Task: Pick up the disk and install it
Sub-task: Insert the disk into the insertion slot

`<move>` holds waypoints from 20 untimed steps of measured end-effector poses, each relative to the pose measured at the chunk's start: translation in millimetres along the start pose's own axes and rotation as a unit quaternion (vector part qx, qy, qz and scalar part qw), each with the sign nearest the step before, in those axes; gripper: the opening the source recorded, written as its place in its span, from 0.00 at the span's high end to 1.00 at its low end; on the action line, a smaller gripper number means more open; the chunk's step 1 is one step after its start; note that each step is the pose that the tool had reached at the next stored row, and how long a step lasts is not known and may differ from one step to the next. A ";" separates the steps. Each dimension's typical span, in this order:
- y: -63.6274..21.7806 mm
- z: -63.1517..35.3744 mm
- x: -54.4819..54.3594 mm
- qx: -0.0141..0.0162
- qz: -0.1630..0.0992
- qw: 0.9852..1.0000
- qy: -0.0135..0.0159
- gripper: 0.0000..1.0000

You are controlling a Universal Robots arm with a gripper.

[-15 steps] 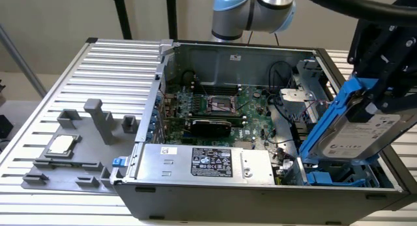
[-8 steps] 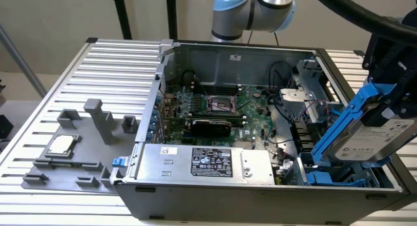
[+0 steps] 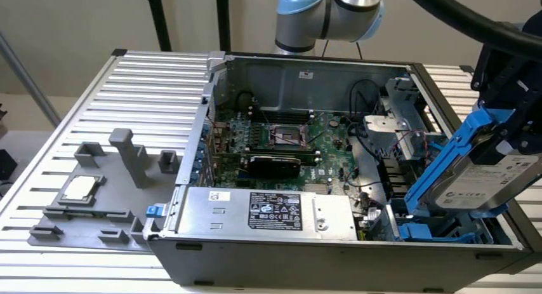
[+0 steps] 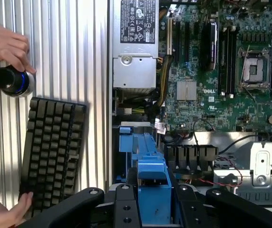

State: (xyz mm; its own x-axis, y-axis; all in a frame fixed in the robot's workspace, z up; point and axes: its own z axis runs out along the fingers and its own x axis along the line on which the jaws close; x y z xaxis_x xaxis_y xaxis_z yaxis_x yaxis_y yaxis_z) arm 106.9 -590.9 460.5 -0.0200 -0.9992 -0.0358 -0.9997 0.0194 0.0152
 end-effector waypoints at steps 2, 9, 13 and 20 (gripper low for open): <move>0.0 0.0 0.0 0.000 0.000 1.000 0.000 1.00; 0.0 0.0 0.0 0.000 0.000 1.000 0.000 1.00; 0.0 0.1 0.0 0.000 0.000 1.000 0.000 1.00; 3.6 4.8 -0.8 0.000 0.000 1.000 0.001 1.00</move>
State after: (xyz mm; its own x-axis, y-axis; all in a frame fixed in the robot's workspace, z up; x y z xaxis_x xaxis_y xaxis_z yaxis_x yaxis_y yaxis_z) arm 103.3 -589.8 455.8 -0.0199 -0.9992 -0.0344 -0.9997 0.0194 0.0151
